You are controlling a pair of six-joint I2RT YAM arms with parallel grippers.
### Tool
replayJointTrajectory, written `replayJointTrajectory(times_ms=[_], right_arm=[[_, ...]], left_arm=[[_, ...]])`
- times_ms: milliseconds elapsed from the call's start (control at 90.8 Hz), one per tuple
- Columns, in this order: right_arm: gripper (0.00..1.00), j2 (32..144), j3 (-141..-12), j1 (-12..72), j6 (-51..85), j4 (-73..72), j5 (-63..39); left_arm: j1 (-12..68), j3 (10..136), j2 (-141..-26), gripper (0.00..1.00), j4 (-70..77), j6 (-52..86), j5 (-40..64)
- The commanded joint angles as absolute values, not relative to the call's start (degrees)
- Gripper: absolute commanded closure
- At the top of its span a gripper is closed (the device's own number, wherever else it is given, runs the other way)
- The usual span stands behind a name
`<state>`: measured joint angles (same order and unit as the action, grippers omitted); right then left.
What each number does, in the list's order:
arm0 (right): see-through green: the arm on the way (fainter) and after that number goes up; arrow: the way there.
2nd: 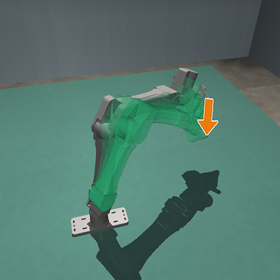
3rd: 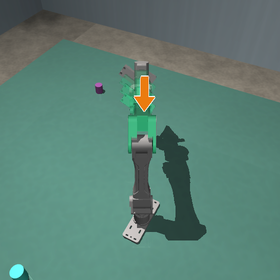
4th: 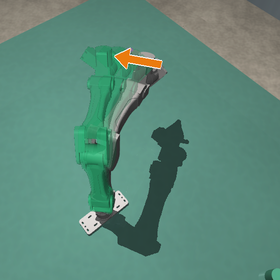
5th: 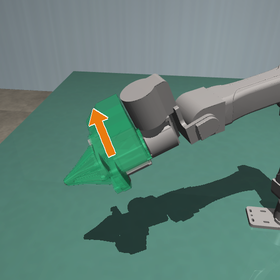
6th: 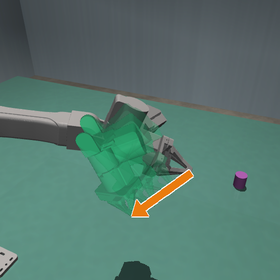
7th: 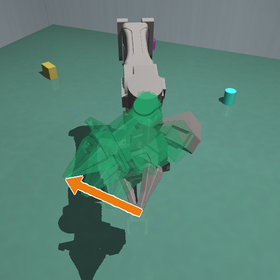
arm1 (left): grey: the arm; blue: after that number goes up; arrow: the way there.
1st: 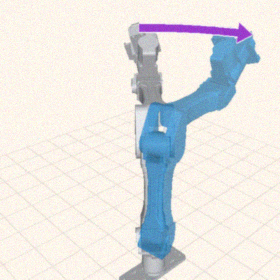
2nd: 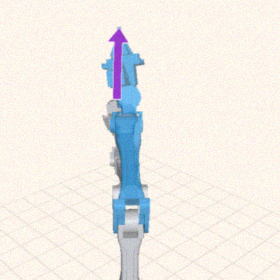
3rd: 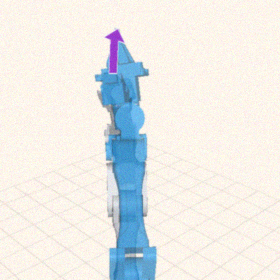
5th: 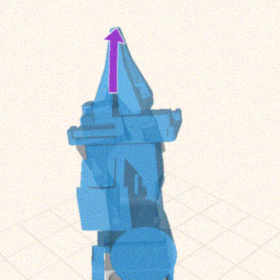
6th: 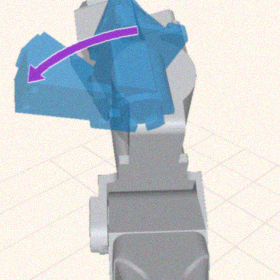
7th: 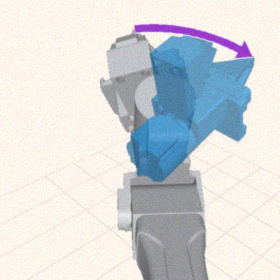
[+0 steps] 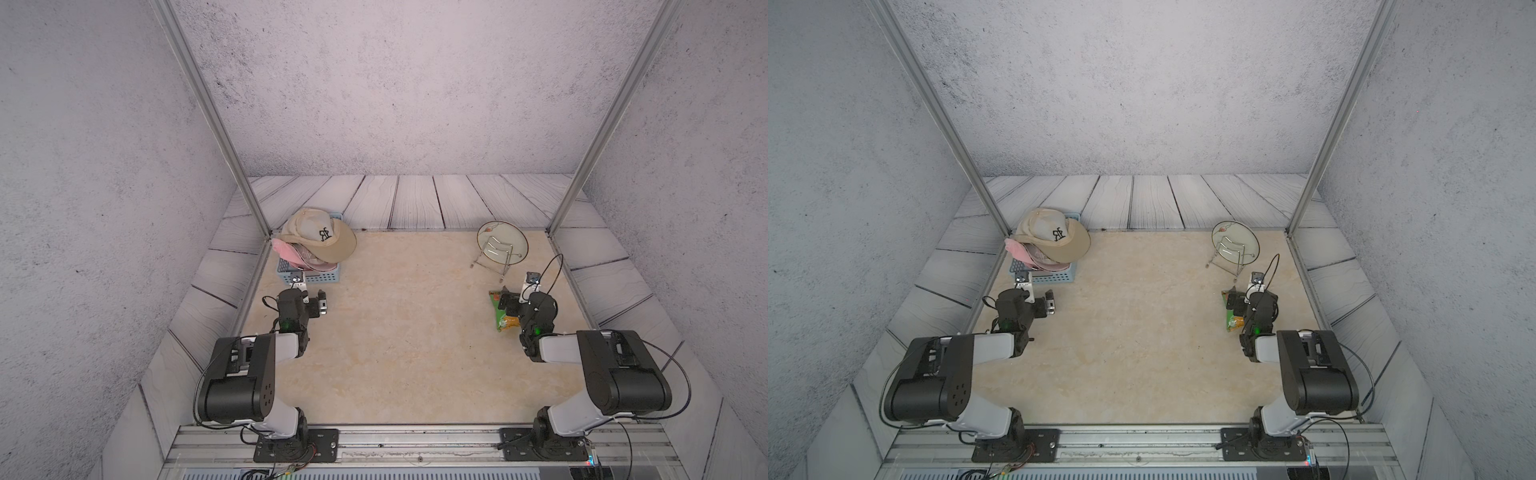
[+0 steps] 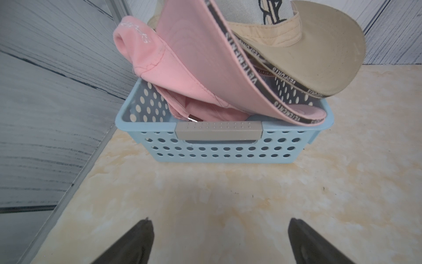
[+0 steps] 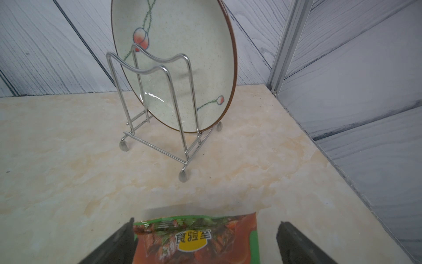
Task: Turn the baseball cap inside out
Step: Pick up the baseball cap from the basket.
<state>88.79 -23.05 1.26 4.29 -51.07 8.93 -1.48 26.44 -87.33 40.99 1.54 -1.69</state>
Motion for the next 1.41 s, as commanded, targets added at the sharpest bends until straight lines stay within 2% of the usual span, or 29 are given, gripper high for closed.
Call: replayJointTrajectory(times_ms=[0,517,617,804,936,1101,1233,1398], right_arm=[[0.00,90.0,-23.4,1.1,4.2,-51.2,8.4],[0.00,89.5,-22.8,1.1,4.3,-52.1,8.7],[0.00,85.8,-21.6,1.2,4.5,-51.2,9.4],[0.00,77.2,-20.4,1.1,5.3,-46.2,12.0],[0.00,71.8,-21.5,1.1,8.3,-39.6,13.5],[0.00,67.4,-26.3,1.1,11.7,-26.2,10.8],[0.00,67.3,-31.3,1.2,12.0,-15.8,8.3],[0.00,69.8,-35.6,1.1,11.8,-9.7,3.5]], left_arm=[[-1.3,27.4,-87.3,0.02,41.4,1.5,-1.1],[-1.4,26.9,-86.8,0.02,41.9,1.6,-1.0],[-1.4,26.7,-82.2,0.02,38.6,2.9,-3.5],[-1.4,27.3,-69.2,0.02,25.1,9.2,-14.1],[-1.3,28.0,-64.3,0.02,20.0,8.5,-10.1],[0.4,35.3,-62.3,0.02,10.4,12.9,-4.0],[7.4,45.3,-66.8,0.02,3.1,9.4,-9.3],[15.1,60.4,-79.2,0.02,-5.3,2.5,-15.6]])
